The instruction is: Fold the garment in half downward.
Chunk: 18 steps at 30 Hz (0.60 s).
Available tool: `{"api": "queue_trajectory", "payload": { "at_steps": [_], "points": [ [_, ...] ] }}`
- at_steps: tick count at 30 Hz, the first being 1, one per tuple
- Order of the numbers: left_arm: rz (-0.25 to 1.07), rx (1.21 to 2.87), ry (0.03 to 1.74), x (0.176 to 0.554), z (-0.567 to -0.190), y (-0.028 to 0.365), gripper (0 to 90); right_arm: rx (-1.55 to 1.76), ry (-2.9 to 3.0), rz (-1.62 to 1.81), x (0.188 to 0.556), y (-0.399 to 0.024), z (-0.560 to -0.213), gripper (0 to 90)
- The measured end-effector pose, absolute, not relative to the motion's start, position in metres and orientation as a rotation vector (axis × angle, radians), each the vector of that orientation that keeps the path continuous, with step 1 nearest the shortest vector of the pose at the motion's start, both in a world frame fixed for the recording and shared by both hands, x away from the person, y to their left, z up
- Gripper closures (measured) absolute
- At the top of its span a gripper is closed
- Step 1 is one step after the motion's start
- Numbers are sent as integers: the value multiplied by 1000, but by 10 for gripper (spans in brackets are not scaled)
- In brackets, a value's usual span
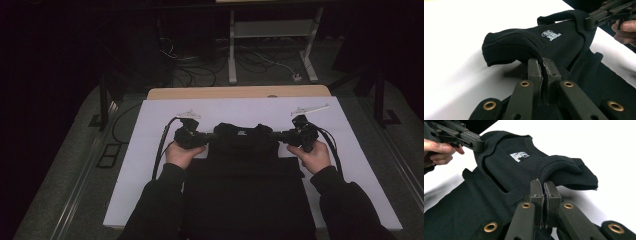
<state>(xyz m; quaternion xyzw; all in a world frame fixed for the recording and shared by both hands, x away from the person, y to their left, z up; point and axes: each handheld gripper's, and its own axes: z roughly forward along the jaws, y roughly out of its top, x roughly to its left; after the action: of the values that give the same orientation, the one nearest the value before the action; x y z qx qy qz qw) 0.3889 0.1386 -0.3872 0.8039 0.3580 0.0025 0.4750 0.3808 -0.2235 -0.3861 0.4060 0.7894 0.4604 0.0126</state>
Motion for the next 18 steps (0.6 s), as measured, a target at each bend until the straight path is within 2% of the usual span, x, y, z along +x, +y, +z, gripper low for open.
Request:
{"api": "queue_trajectory", "payload": {
  "at_steps": [18],
  "points": [
    [-3, 1946, 877, 372, -382, 141, 842, 1240, 2463, 1445, 361, -225, -379, 854]
  ]
}}
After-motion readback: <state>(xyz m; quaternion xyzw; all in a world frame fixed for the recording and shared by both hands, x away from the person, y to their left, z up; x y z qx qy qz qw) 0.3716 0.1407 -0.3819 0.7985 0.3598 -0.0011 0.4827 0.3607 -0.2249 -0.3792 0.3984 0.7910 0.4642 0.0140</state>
